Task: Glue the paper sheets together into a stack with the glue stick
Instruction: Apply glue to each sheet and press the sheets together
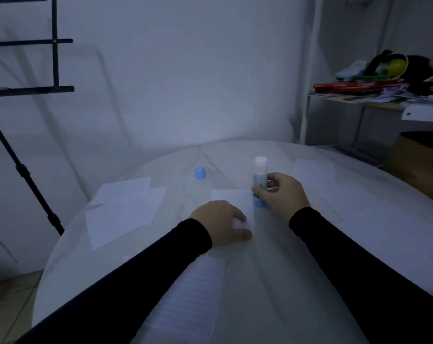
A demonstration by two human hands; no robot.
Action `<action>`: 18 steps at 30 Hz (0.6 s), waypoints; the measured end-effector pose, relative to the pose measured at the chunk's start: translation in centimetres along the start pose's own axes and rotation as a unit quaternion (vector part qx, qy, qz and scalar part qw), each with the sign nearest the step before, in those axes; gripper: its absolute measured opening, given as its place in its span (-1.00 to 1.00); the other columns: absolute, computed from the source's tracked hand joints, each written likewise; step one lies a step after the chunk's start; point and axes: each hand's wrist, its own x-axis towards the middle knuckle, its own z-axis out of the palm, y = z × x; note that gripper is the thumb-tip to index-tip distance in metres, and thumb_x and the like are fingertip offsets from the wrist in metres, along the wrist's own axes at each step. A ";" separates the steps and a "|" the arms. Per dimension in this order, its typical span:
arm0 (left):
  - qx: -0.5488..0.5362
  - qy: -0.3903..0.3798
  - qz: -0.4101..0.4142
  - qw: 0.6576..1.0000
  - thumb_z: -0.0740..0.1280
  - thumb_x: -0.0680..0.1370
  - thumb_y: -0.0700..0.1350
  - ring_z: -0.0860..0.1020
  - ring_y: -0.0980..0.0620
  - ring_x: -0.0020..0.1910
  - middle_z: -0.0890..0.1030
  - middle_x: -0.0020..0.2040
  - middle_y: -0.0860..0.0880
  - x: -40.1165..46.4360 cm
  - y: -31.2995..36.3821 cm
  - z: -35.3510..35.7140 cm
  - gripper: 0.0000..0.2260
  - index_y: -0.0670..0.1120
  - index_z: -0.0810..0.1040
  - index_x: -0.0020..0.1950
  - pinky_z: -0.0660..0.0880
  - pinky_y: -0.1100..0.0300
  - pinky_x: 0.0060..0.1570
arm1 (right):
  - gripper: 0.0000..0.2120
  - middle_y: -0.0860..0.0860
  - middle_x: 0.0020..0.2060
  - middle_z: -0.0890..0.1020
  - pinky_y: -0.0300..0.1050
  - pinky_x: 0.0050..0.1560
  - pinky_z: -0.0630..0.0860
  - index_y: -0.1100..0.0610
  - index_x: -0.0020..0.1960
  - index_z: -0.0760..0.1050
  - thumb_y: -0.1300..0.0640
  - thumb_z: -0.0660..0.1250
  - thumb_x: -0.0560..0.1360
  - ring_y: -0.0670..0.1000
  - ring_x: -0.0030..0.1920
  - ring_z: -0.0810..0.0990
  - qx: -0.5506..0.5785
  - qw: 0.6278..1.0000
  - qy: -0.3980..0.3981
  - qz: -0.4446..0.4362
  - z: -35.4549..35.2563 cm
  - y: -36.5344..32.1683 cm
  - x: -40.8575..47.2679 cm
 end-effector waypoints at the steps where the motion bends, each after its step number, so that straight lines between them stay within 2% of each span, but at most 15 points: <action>1: -0.011 -0.007 0.003 1.000 0.31 0.48 0.25 0.41 0.03 0.29 0.46 0.33 0.01 0.1 0.0 -0.1 -0.58 0.14 0.51 0.29 0.31 0.17 0.27 | -0.67 -0.02 -0.09 0.60 -0.30 -0.17 0.42 0.16 0.11 0.55 0.04 0.46 0.40 -0.07 -0.20 0.56 0.002 1.000 0.005 -0.004 -0.1 0.0 0.0; 3: -0.042 -0.016 0.001 0.999 0.34 0.47 0.24 0.44 0.05 0.22 0.48 0.30 0.03 0.2 -0.5 -0.5 -0.61 0.15 0.54 0.25 0.34 0.20 0.24 | -0.68 -0.04 -0.10 0.60 -0.44 -0.27 0.39 0.14 0.10 0.55 0.03 0.46 0.41 -0.10 -0.22 0.56 0.009 1.000 0.013 -0.017 -0.2 0.0 -0.1; 5: -0.078 -0.019 -0.006 0.997 0.35 0.46 0.24 0.46 0.12 0.07 0.52 0.25 0.08 0.3 -1.0 -1.0 -0.62 0.15 0.56 0.23 0.35 0.26 0.13 | -0.69 -0.07 -0.10 0.61 -0.54 -0.31 0.38 0.11 0.10 0.55 0.01 0.45 0.41 -0.13 -0.21 0.57 0.038 0.999 0.027 -0.026 -0.2 -0.3 -0.2; 9: -0.195 0.047 -0.030 0.979 0.38 0.43 0.25 0.48 0.17 -0.01 0.55 0.17 0.15 1.0 -1.9 -2.4 -0.50 0.11 0.47 0.32 0.32 0.32 0.06 | -0.75 -0.08 -0.11 0.67 -0.44 -0.14 0.50 0.09 0.05 0.59 0.01 0.44 0.43 -0.20 -0.14 0.62 0.165 0.986 0.033 -0.015 0.1 -1.3 -0.3; 12: -0.355 0.059 -0.020 0.933 0.42 0.43 0.18 0.57 0.15 -0.06 0.62 0.04 0.16 1.6 -1.8 -2.8 -0.60 0.14 0.49 0.22 0.44 0.26 -0.04 | -0.83 -0.06 -0.13 0.70 -0.34 -0.06 0.51 0.09 -0.02 0.62 0.03 0.43 0.45 -0.14 -0.09 0.66 0.252 0.968 -0.003 0.003 0.4 -1.7 -0.7; 14: -0.421 0.053 -0.008 0.905 0.42 0.46 0.09 0.61 0.13 -0.17 0.68 -0.06 0.09 1.9 -1.7 -2.6 -0.70 0.04 0.56 0.15 0.50 0.19 -0.08 | -0.88 -0.07 -0.16 0.71 -0.27 0.01 0.52 0.05 -0.07 0.63 0.02 0.42 0.45 -0.13 -0.08 0.67 0.282 0.959 -0.017 0.009 0.4 -1.9 -0.9; 18: -0.519 0.082 -0.027 0.851 0.41 0.50 0.02 0.54 0.09 -0.27 0.66 -0.16 0.04 2.4 -2.1 -2.4 -0.81 -0.05 0.65 0.02 0.49 0.21 -0.16 | -0.92 -0.15 -0.14 0.68 -0.30 0.03 0.44 -0.01 -0.07 0.61 0.02 0.39 0.47 -0.25 -0.09 0.62 0.257 0.965 -0.051 -0.005 0.4 -1.7 -0.9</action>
